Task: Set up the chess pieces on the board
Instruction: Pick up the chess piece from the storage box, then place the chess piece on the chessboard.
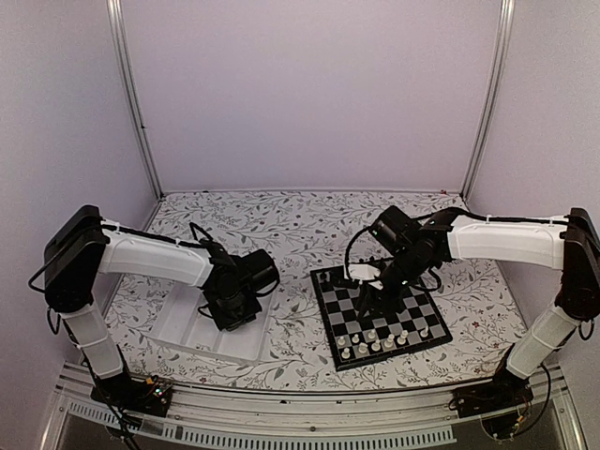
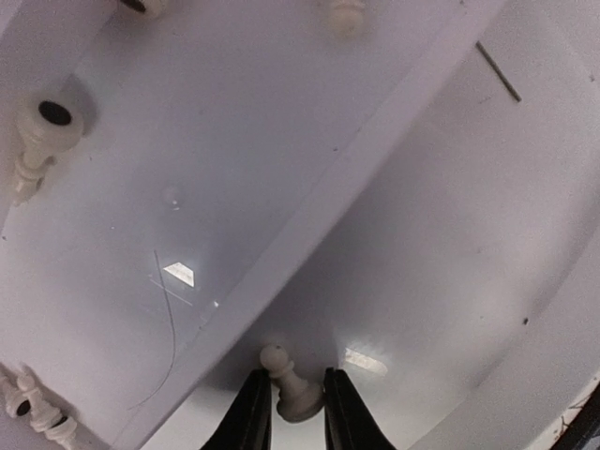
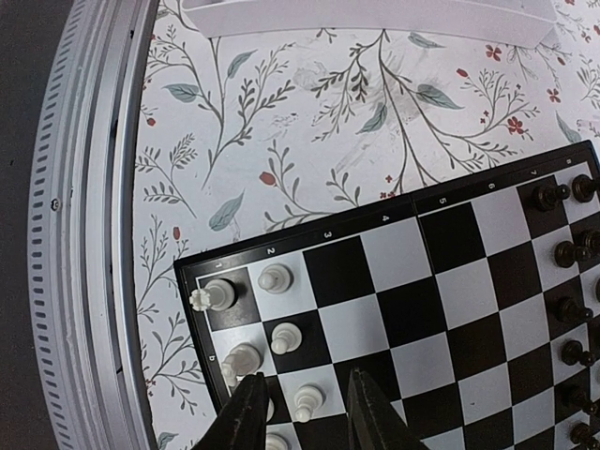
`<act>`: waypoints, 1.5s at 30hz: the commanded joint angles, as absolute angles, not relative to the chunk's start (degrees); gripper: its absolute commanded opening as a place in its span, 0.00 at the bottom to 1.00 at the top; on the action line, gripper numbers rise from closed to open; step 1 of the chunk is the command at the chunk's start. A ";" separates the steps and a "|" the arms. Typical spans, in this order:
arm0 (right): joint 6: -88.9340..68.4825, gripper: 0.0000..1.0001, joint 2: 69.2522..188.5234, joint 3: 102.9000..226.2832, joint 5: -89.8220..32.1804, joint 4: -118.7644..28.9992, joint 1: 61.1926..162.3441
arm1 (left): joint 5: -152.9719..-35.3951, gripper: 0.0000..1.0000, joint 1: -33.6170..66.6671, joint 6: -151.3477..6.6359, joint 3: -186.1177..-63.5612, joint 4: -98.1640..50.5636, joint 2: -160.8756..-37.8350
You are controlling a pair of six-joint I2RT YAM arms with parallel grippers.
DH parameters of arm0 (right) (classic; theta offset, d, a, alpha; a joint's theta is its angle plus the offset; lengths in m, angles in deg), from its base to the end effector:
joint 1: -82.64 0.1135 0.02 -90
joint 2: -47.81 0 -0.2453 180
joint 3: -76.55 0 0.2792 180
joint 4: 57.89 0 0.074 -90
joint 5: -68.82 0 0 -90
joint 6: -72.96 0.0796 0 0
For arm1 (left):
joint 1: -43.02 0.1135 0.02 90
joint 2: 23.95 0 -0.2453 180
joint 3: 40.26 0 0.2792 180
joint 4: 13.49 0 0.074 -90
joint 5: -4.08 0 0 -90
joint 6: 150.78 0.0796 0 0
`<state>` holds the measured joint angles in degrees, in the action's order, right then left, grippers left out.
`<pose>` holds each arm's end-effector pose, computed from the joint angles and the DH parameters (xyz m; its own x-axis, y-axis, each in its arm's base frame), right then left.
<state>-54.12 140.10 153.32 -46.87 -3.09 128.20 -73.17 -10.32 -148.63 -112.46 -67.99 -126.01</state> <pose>0.2189 0.2726 0.1467 -0.0764 -0.8539 -0.5148 -0.9923 0.0149 0.1226 0.2101 -0.2529 0.0635 -0.7912 -0.5694 -0.2232 -0.5649 0.8202 -0.0900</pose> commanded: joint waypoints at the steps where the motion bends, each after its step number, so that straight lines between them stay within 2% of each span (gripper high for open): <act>1: -53.87 0.32 139.87 152.49 -47.48 -3.16 127.91 | -74.07 0.20 -9.45 -142.11 -111.56 -65.77 -130.49; 8: -53.78 0.32 138.31 153.06 -46.33 -1.63 127.95 | -73.31 0.06 -10.11 -128.33 -114.01 -69.90 -131.77; 16: -53.78 0.32 137.02 154.84 -46.19 -0.67 127.75 | -66.42 0.03 -13.49 -111.90 -112.42 -67.79 -125.04; 24: -46.05 0.32 138.58 160.38 -45.60 -8.24 123.46 | -64.86 0.00 -14.61 -94.43 -107.63 -55.40 -118.49; 30: -38.00 0.32 142.92 166.63 -58.18 -8.45 117.95 | -66.59 0.00 -15.66 -84.24 -103.42 -44.57 -111.02; 37: -36.80 0.36 156.06 174.76 -77.76 -1.09 117.62 | -74.42 0.04 -16.37 -78.63 -100.02 -34.88 -102.92; 45: -35.15 0.41 163.50 180.01 -91.30 1.69 117.71 | -80.67 0.05 -17.78 -75.68 -102.33 -31.48 -103.80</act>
<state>-36.72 161.87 176.05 -80.42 -0.86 117.49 -76.64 -16.28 -78.67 -100.55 -34.81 -102.40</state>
